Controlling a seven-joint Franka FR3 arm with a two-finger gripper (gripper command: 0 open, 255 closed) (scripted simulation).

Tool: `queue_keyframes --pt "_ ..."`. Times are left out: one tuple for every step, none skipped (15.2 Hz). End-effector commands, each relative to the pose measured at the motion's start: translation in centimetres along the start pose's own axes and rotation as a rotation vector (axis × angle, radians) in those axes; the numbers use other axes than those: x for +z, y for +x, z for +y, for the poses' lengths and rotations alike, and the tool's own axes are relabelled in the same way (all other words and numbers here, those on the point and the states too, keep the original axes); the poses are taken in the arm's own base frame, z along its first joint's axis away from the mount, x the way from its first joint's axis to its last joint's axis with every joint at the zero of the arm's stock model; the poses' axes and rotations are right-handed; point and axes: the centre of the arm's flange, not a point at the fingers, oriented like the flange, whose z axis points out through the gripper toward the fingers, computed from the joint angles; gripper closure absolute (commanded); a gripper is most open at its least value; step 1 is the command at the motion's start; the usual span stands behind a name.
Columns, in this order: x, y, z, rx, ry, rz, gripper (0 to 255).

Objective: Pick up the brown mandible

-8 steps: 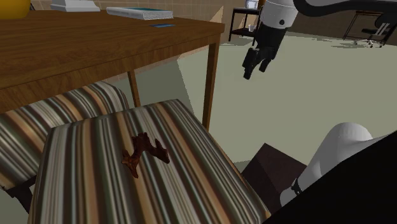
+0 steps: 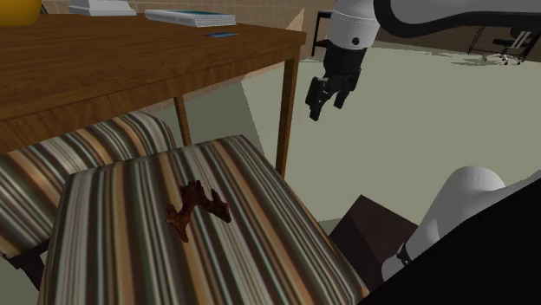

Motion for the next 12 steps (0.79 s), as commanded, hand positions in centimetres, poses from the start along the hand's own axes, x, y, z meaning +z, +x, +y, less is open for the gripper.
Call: queue_keyframes --pt "0.4 0.4 -3.1 0.001 -0.006 -0.004 0" --pt "0.6 0.5 -4.4 0.001 -0.009 -0.006 0" --pt "0.8 0.6 -5.8 0.001 -0.013 -0.007 0" --pt "1.0 0.8 -7.1 0.0 -0.016 -0.009 0" --pt "1.2 0.9 -8.5 0.0 -0.019 -0.011 0" --pt "1.5 1.0 -9.8 0.0 -0.023 -0.013 0" --pt "1.7 1.1 -11.2 0.0 -0.026 -0.015 0" --pt "1.9 1.2 -12.5 0.0 -0.029 -0.016 0" --pt "2.1 1.4 -13.9 0.0 -0.032 -0.018 0" --pt "2.4 1.5 -15.2 0.0 -0.036 -0.02 0" --pt "2.6 1.6 -16.6 0.0 -0.039 -0.022 0" --pt "2.8 1.7 -17.9 0.0 -0.042 -0.023 0"
